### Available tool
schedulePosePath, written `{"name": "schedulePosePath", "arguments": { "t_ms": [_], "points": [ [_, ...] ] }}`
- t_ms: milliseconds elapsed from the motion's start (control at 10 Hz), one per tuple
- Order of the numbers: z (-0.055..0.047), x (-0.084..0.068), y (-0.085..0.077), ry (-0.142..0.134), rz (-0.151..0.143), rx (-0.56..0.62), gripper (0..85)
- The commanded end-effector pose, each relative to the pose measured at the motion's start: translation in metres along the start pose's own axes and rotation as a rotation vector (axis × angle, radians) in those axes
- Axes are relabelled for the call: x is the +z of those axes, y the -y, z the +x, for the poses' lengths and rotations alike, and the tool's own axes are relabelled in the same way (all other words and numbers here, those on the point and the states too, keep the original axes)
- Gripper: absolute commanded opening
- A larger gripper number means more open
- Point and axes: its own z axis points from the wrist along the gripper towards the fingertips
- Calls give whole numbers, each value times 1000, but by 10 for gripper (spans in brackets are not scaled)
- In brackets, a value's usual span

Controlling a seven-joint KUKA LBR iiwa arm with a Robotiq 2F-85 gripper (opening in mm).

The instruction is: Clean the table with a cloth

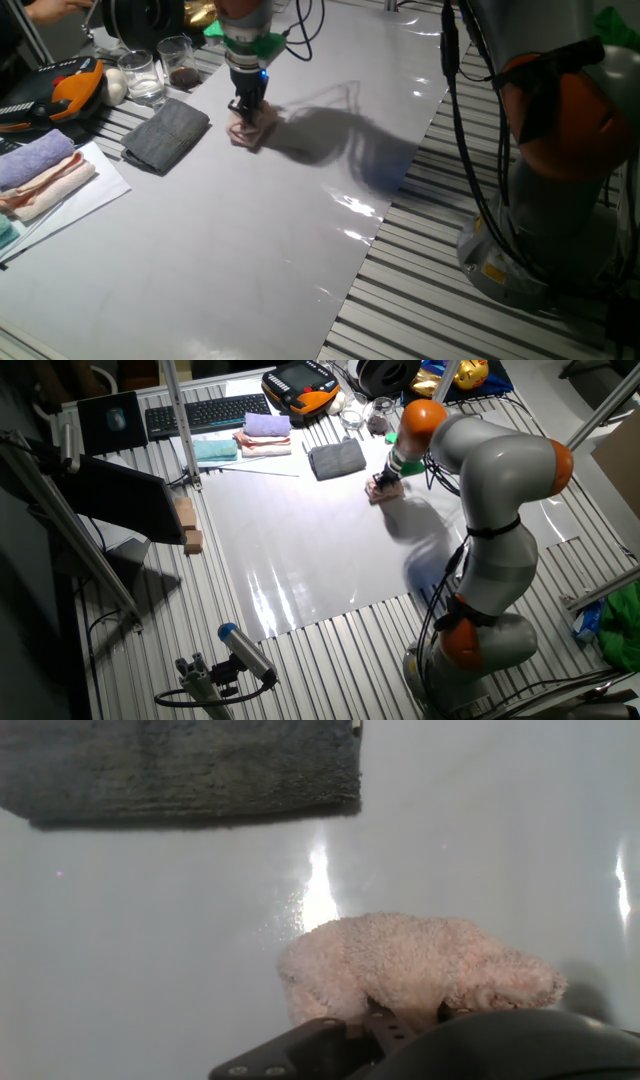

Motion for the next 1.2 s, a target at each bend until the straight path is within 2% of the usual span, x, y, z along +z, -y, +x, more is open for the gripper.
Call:
{"name": "schedulePosePath", "arguments": {
  "t_ms": [0, 500, 700, 1100],
  "points": [
    [3, 1, -2, 3, -5, 4, 0],
    [17, -7, -28, -2, -5, 39, 0],
    [25, -8, -37, -2, -16, 46, 0],
    [25, -4, -50, 3, -4, 62, 0]
  ]
}}
